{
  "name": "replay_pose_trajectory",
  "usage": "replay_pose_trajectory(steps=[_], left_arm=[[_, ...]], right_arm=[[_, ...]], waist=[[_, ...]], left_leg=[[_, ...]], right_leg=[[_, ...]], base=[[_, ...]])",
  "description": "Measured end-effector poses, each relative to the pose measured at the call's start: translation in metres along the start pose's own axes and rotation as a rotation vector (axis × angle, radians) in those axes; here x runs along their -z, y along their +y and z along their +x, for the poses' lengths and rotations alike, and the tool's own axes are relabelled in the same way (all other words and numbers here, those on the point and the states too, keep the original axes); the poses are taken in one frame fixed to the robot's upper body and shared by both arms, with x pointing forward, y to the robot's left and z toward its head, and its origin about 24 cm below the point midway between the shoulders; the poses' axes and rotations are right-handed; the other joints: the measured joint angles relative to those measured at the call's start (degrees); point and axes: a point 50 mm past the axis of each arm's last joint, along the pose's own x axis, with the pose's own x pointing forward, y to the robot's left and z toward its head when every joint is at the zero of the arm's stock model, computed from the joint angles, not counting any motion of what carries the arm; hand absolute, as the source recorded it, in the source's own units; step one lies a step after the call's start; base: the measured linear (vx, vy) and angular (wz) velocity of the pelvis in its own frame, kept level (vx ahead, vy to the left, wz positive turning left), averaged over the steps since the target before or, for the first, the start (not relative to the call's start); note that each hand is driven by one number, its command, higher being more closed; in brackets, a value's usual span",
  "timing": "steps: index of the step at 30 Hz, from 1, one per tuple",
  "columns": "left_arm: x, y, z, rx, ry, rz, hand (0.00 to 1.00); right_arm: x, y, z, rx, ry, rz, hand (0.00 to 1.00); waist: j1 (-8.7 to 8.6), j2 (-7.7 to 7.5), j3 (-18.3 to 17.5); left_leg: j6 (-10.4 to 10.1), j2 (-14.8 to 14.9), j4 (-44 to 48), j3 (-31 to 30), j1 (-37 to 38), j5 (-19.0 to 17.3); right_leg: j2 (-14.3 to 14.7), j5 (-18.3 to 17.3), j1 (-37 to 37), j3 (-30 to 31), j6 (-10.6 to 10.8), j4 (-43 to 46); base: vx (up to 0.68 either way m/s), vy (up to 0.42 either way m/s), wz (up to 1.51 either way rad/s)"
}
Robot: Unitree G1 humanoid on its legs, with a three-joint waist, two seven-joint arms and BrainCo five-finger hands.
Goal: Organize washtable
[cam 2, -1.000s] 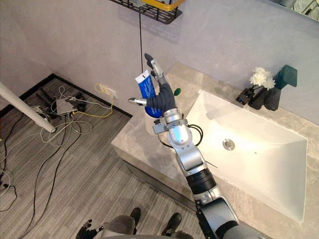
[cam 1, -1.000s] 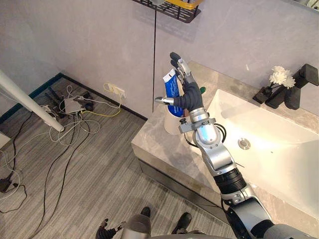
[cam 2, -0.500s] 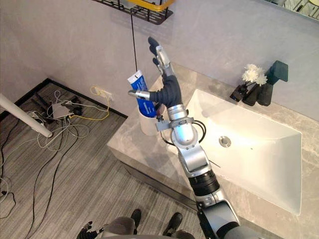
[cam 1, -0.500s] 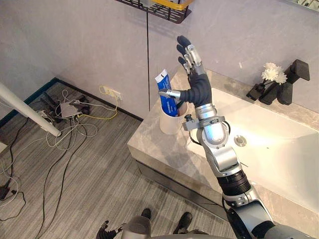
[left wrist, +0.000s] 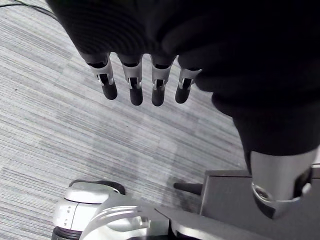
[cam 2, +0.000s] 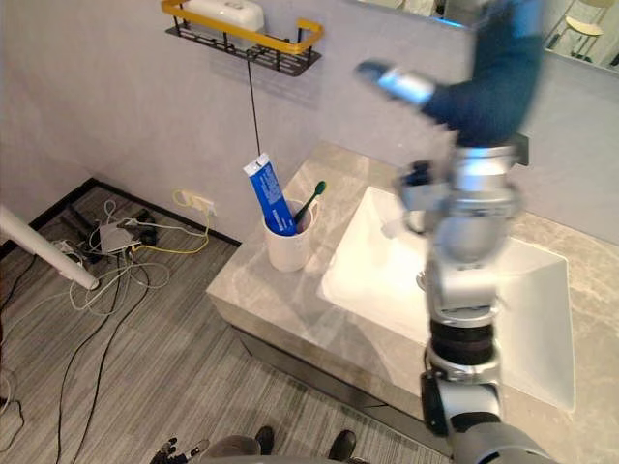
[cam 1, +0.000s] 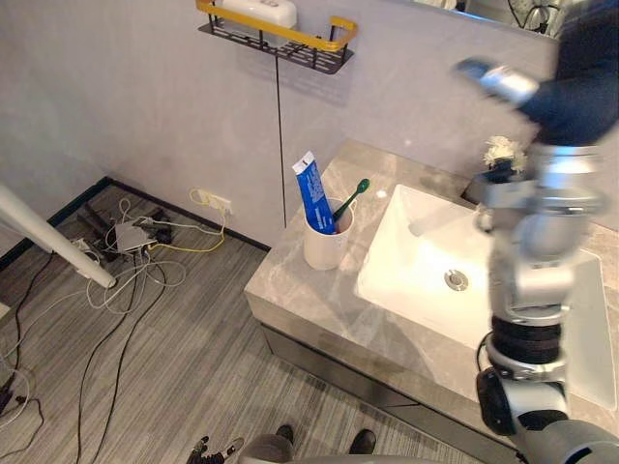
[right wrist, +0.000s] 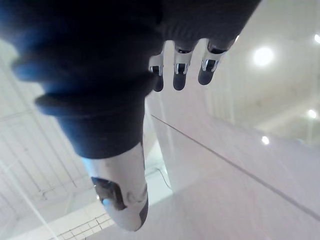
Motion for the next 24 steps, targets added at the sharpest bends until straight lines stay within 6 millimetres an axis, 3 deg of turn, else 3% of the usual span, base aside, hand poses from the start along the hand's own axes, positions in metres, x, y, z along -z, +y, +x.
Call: replay_pose_trajectory(steps=[1, 3, 6, 8, 12, 15, 18, 24], left_arm=[[0.002, 0.0, 0.0, 0.001, 0.008, 0.0, 0.0], [0.008, -0.001, -0.001, 0.002, 0.035, -0.009, 0.0], [0.01, -0.001, -0.001, 0.004, 0.045, -0.007, 0.0], [0.01, -0.001, -0.001, 0.003, 0.045, -0.006, 0.0], [0.012, 0.0, -0.001, -0.001, 0.052, -0.014, 0.0], [0.01, 0.001, 0.0, -0.008, 0.05, -0.022, 0.0], [0.01, 0.002, 0.0, -0.014, 0.053, -0.028, 0.0], [0.006, 0.0, 0.001, -0.031, 0.057, -0.093, 0.0]], right_arm=[[-0.002, -0.01, 0.002, 0.03, -0.015, -0.029, 0.0], [-0.009, -0.047, 0.0, 0.123, -0.039, -0.153, 0.0], [-0.01, -0.084, -0.004, 0.192, -0.011, -0.283, 0.0], [-0.014, -0.12, -0.013, 0.28, 0.04, -0.414, 0.0], [-0.018, -0.167, -0.039, 0.369, 0.174, -0.615, 0.0], [-0.015, -0.197, -0.072, 0.435, 0.379, -0.786, 0.0], [-0.018, -0.216, -0.123, 0.493, 0.623, -0.953, 0.0], [-0.045, -0.208, -0.238, 0.632, 1.106, -1.062, 0.0]], waist=[[-0.39, 0.12, -0.3], [-2.03, 0.48, -1.6], [-2.98, 0.58, -2.3], [-4.64, 0.44, -2.5], [-6.03, 0.44, -3.8], [-7.59, 0.19, -4.6], [-8.73, -0.01, -5.0], [-8.66, 0.83, -6.1]], left_leg=[[0.0, 0.0, -0.2, 0.2, 0.2, 0.0], [0.0, 0.1, -0.8, 0.7, 0.6, 0.0], [0.0, 0.2, -1.2, 1.4, 0.6, 0.0], [0.0, 0.2, -1.7, 2.2, 0.6, 0.0], [0.0, 0.2, -2.5, 3.1, 0.6, -0.1], [0.0, 0.2, -2.8, 3.6, 0.6, -0.1], [0.1, 0.4, -2.8, 4.3, 0.9, -0.4], [-0.3, 2.2, 0.7, 9.0, 1.3, -4.0]], right_leg=[[0.0, 0.0, 0.0, 0.2, 0.0, 0.0], [0.0, -0.7, -0.4, 0.6, 0.5, 0.0], [0.1, -0.9, -1.1, 1.5, 0.3, 0.0], [0.2, -0.9, -1.6, 1.8, 0.3, 0.0], [0.3, -1.0, -2.7, 3.0, 0.3, 0.0], [0.3, -1.0, -2.9, 3.2, 0.4, 0.0], [0.2, -1.7, -2.9, 2.7, 0.5, 0.0], [0.8, -1.4, -2.3, -0.1, 0.0, 0.0]], base=[[0.02, 0.027, -0.19], [0.03, 0.028, -0.12], [0.03, 0.021, -0.21], [0.03, 0.027, -0.12], [0.06, 0.024, -0.17], [0.07, 0.023, -0.06], [0.05, 0.016, -0.11], [0.05, 0.002, -0.37]])
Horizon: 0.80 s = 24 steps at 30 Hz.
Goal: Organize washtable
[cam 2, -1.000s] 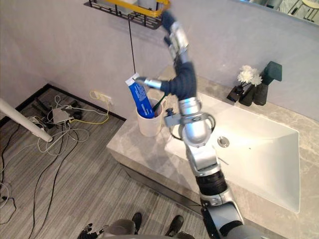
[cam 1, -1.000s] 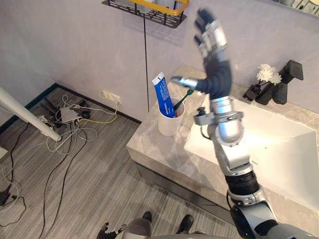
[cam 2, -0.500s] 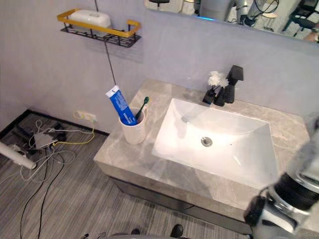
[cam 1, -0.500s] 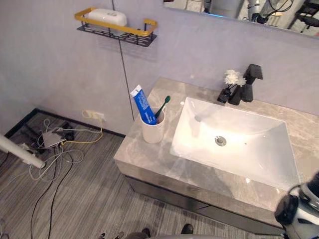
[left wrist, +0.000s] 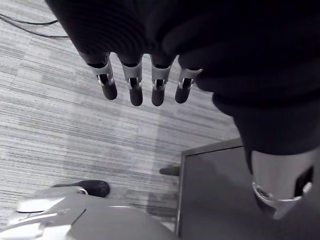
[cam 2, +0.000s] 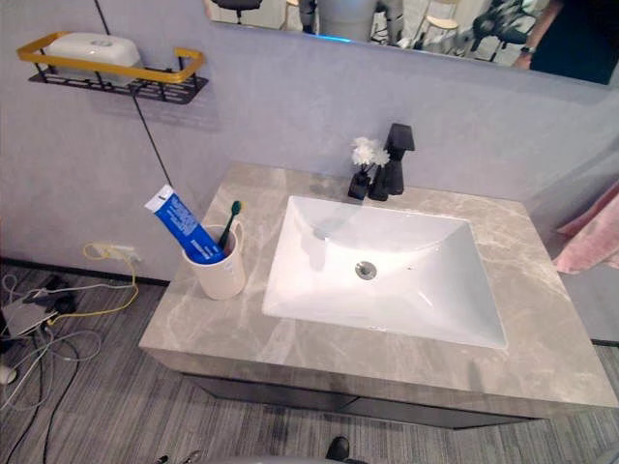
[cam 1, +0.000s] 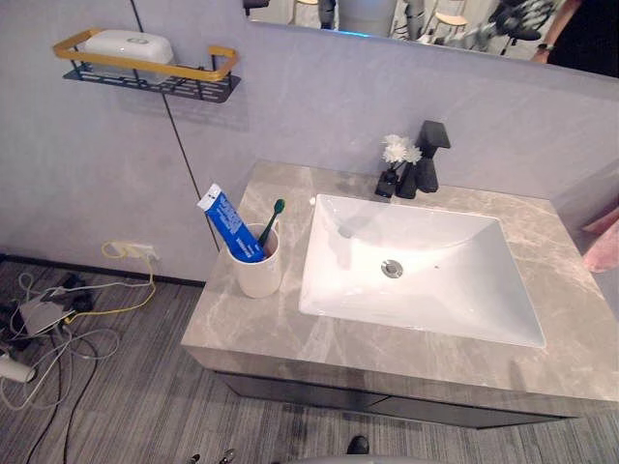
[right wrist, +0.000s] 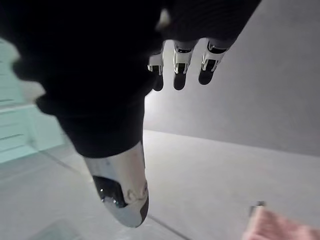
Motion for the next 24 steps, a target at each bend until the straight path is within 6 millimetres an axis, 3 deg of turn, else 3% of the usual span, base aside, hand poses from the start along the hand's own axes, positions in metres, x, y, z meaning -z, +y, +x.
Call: replay_pose_trajectory(steps=[3, 7, 10, 12, 17, 20, 24], left_arm=[[-0.012, -0.008, 0.002, 0.014, -0.032, -0.021, 0.0], [-0.037, -0.027, 0.005, 0.056, -0.088, -0.065, 0.0], [-0.045, -0.048, 0.001, 0.121, -0.118, -0.043, 0.0], [-0.045, -0.051, 0.001, 0.131, -0.116, -0.04, 0.0], [-0.05, -0.056, 0.0, 0.153, -0.126, -0.033, 0.0], [-0.056, -0.062, 0.0, 0.172, -0.143, -0.024, 0.0], [-0.059, -0.063, 0.001, 0.18, -0.152, -0.006, 0.0]], right_arm=[[0.026, -0.001, -0.029, -0.042, 0.146, -0.032, 0.0], [0.044, 0.003, -0.041, -0.088, 0.238, -0.059, 0.0], [0.078, 0.006, -0.059, -0.142, 0.401, -0.099, 0.0], [0.099, 0.007, -0.074, -0.178, 0.502, -0.127, 0.0], [0.155, 0.009, -0.135, -0.401, 0.831, -0.23, 0.0], [0.169, 0.009, -0.158, -0.533, 0.939, -0.254, 0.0], [0.178, 0.006, -0.176, -0.664, 0.996, -0.333, 0.0]], waist=[[-0.07, 1.09, -0.4], [-0.03, 2.17, -0.1], [0.21, 2.2, 0.5], [0.19, 2.48, 0.8], [1.09, 3.47, 2.5], [2.09, 4.18, 3.7], [3.05, 4.04, 3.9]], left_leg=[[-0.2, 0.9, 1.9, 1.6, 0.1, -1.6], [-0.1, 1.2, 2.9, 2.1, 0.3, -2.3], [-0.4, 1.8, 2.3, 2.9, 2.0, -2.5], [-0.6, 2.1, 2.2, 3.0, 2.7, -2.8], [-1.3, 3.1, 2.1, 4.9, 3.3, -3.3], [-1.6, 3.4, 2.1, 4.7, 3.8, -3.5], [-1.8, 3.4, 2.0, 4.0, 3.7, -3.4]], right_leg=[[0.6, -0.1, 0.4, 0.2, -0.2, 0.2], [0.7, -0.2, 1.3, 0.1, -0.2, 0.2], [0.7, -1.8, 1.2, 0.2, -0.1, 2.5], [0.5, -3.4, 0.9, 0.2, 0.0, 4.7], [0.8, -4.5, 0.8, 1.0, 0.2, 6.9], [1.1, -4.5, 1.2, 1.0, 0.2, 6.8], [1.3, -4.4, 1.9, 0.0, 0.2, 6.0]], base=[[0.06, -0.005, -0.27], [0.02, 0.006, -0.05], [0.02, 0.012, -0.05], [0.04, 0.021, -0.04], [0.04, 0.004, -0.1], [0.08, 0.002, 0.05], [0.05, 0.003, 0.11]])
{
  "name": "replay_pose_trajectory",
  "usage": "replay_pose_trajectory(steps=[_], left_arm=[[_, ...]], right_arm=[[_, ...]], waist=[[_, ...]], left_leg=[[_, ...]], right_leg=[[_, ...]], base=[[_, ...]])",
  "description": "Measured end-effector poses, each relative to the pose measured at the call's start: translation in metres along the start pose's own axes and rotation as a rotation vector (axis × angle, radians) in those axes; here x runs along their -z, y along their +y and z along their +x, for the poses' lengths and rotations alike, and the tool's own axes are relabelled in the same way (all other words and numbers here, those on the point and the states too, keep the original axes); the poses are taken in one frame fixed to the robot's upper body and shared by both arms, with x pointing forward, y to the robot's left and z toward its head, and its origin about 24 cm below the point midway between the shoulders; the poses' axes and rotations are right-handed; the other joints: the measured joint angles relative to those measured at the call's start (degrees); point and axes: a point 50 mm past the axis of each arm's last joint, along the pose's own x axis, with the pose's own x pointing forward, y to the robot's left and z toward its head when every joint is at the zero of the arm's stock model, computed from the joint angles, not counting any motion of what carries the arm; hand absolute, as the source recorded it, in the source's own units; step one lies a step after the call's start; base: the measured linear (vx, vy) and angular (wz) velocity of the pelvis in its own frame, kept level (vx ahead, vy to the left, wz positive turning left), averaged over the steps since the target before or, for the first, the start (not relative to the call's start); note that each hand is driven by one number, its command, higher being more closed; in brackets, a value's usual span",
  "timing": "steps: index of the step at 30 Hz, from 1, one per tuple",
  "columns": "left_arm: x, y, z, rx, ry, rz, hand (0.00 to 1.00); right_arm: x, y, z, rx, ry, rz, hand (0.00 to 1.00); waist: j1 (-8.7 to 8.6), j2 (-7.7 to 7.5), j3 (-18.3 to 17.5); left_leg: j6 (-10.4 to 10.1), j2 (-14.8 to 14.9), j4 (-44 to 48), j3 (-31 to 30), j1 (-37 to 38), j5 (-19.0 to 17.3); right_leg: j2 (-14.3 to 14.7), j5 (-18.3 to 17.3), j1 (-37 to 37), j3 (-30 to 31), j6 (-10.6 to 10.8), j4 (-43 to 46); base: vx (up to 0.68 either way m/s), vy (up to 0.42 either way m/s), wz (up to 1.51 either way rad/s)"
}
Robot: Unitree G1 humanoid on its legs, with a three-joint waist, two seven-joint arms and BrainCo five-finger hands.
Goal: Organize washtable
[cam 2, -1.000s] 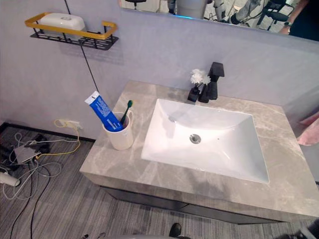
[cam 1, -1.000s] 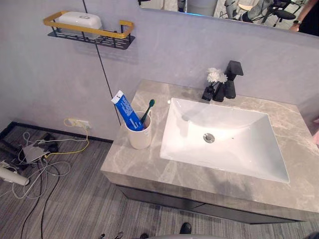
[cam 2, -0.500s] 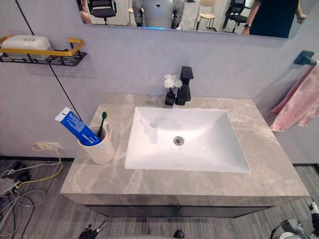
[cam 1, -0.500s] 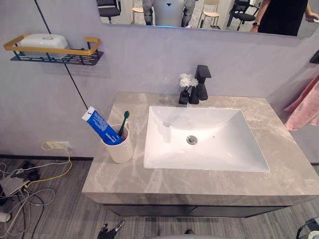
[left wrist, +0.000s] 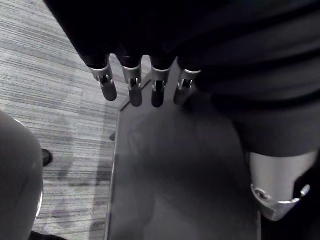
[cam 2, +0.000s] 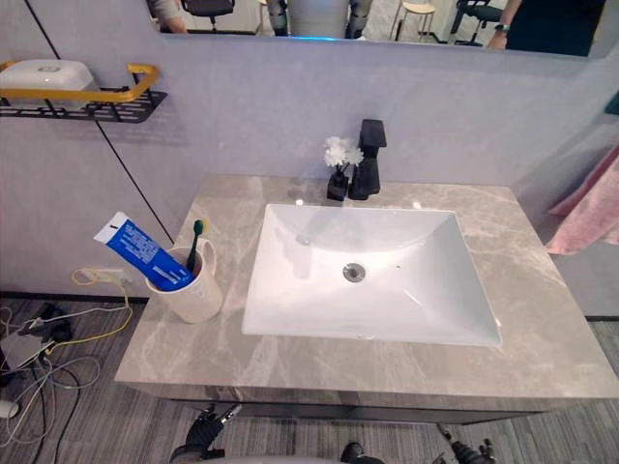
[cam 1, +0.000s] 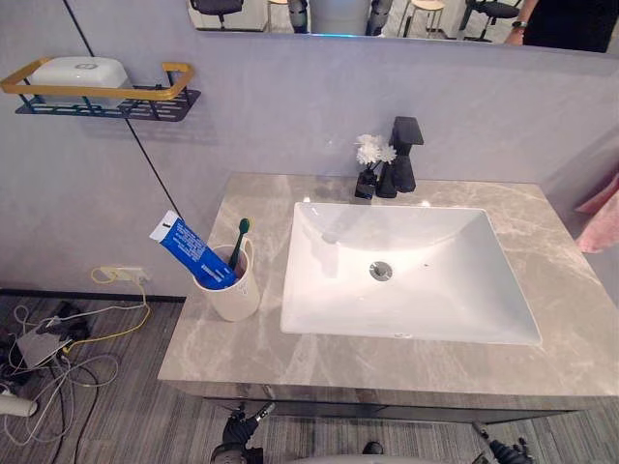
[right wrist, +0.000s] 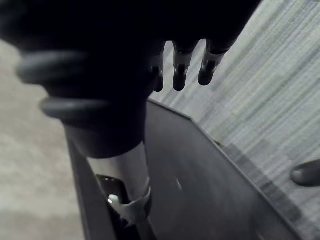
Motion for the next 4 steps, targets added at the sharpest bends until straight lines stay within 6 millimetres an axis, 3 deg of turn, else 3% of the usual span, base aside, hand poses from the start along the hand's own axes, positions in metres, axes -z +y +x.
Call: replay_pose_trajectory(steps=[4], left_arm=[[-0.003, 0.002, 0.003, 0.008, -0.001, 0.033, 0.0]], right_arm=[[0.022, 0.018, -0.002, -0.119, 0.087, -0.156, 0.0]], waist=[[0.02, -0.55, 0.9]], left_leg=[[-0.2, -0.6, -0.1, -1.5, 0.3, 0.2]], right_leg=[[-0.1, 0.8, 1.7, -0.8, 0.6, -2.0]], base=[[0.03, 0.023, 0.13]])
